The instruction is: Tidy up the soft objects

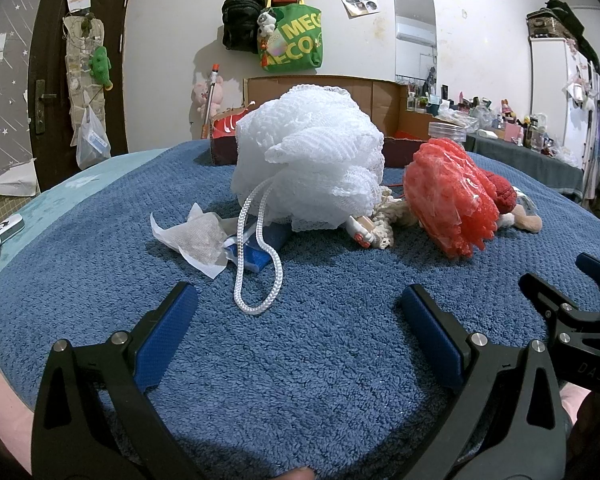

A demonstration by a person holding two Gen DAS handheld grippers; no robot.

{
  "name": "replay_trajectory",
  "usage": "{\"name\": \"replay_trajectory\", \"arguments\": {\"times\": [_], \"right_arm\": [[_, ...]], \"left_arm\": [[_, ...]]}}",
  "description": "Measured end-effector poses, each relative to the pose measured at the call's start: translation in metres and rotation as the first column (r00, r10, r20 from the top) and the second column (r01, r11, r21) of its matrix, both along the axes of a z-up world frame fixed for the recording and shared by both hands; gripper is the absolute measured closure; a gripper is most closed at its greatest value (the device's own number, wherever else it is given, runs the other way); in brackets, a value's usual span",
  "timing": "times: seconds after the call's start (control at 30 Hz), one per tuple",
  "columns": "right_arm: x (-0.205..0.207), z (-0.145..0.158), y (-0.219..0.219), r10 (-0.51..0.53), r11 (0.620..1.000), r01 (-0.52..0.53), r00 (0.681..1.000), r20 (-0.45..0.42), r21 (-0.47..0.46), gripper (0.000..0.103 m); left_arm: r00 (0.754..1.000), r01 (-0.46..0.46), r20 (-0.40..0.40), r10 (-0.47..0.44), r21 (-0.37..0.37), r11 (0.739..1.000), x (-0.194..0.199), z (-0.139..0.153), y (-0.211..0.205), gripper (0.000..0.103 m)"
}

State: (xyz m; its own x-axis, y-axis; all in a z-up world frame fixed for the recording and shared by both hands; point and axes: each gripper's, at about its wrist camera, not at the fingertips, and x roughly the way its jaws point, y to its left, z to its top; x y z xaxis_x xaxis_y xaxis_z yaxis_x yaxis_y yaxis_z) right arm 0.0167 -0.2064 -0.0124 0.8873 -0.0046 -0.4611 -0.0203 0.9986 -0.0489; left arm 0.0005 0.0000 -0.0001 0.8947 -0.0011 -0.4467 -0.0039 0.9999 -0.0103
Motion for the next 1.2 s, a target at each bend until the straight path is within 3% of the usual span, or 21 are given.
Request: {"name": "replay_trajectory", "arguments": {"times": [0.83,1.2], "right_arm": [[-0.004,0.002,-0.003,0.011,1.000,-0.011,1.000,-0.006,0.001,0.000],[0.011,0.015,-0.015,0.030,0.999,-0.029,0.999,-0.044,0.017,0.000]], "left_arm": [[1.000,0.021,-0.016,-0.022,-0.006,1.000,0.000,0.002,0.003,0.000],[0.999,0.021,-0.040,-0.021,-0.003,1.000,0.012,0.017,0.038,0.000]]}}
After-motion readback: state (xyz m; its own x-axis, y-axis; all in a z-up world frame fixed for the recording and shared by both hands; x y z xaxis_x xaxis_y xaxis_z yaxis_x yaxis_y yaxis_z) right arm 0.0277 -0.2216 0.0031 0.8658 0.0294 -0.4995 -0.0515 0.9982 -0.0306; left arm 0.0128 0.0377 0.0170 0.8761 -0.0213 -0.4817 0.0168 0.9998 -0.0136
